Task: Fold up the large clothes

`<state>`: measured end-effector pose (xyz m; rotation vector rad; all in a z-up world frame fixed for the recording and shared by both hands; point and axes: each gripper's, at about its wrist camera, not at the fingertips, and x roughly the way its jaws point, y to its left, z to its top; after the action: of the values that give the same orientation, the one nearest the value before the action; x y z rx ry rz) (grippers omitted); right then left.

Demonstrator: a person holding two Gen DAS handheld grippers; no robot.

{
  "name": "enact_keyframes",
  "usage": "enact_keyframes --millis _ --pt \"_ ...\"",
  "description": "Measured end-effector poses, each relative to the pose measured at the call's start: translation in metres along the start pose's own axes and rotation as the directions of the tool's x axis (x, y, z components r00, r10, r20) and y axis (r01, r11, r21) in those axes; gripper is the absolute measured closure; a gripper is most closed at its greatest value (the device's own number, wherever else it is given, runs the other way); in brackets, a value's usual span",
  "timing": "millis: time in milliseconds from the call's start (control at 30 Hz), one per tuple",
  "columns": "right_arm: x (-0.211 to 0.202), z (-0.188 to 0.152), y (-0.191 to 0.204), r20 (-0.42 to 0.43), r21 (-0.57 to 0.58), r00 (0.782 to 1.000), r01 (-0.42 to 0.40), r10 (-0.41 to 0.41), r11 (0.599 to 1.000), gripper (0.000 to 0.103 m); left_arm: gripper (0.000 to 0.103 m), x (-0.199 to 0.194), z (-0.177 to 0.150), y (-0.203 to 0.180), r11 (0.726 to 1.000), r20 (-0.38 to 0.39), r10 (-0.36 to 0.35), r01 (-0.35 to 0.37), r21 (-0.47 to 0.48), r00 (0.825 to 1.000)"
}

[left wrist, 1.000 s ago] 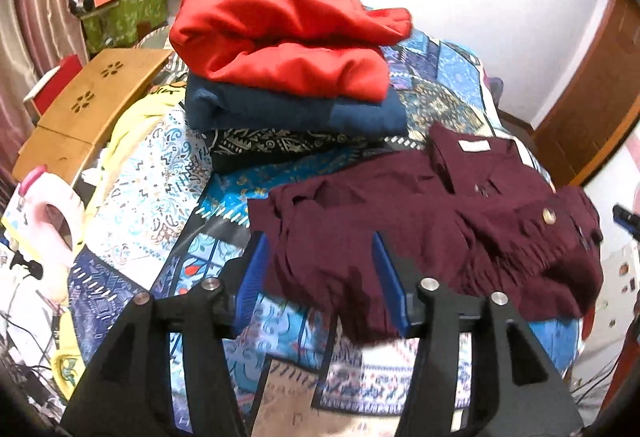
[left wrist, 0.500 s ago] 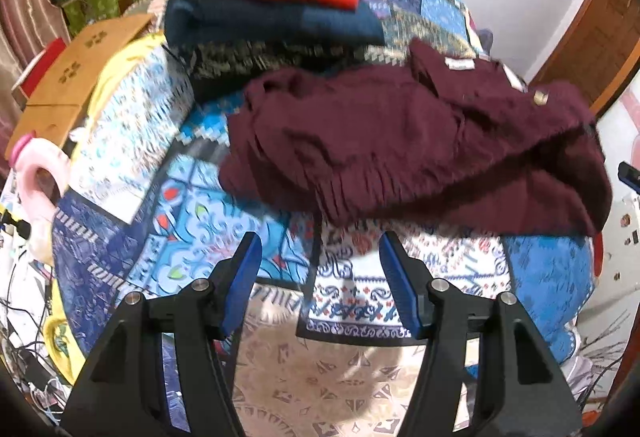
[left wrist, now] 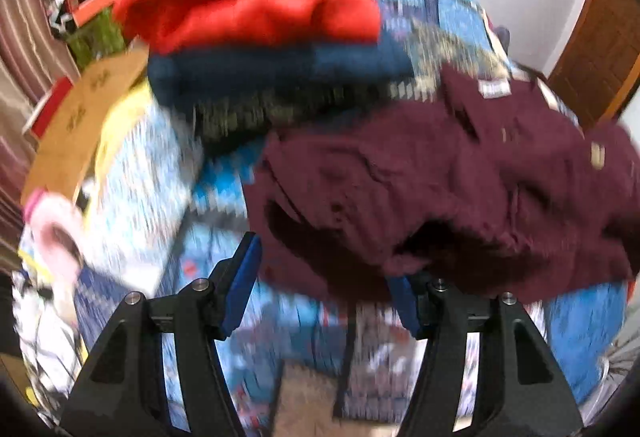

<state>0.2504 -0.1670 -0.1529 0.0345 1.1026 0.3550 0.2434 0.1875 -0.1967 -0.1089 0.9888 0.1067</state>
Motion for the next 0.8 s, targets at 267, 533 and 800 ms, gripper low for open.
enact_keyframes --millis 267,533,800 --pt "0.026 0.091 -0.02 0.066 0.078 0.992 0.106 -0.111 0.991 0.065 0.043 0.011 0.074 0.015 0.993 0.11 0.026 -0.012 -0.121 0.994" --pt "-0.006 0.085 -0.013 0.144 0.08 0.986 0.075 -0.086 0.994 0.065 0.043 0.01 0.063 -0.011 0.996 0.099 -0.057 0.063 -0.065 0.993" --pt "-0.012 0.046 0.033 0.081 -0.056 0.997 -0.011 0.016 0.998 0.062 0.043 0.028 0.022 -0.072 0.981 -0.033 -0.192 0.193 0.033 0.981"
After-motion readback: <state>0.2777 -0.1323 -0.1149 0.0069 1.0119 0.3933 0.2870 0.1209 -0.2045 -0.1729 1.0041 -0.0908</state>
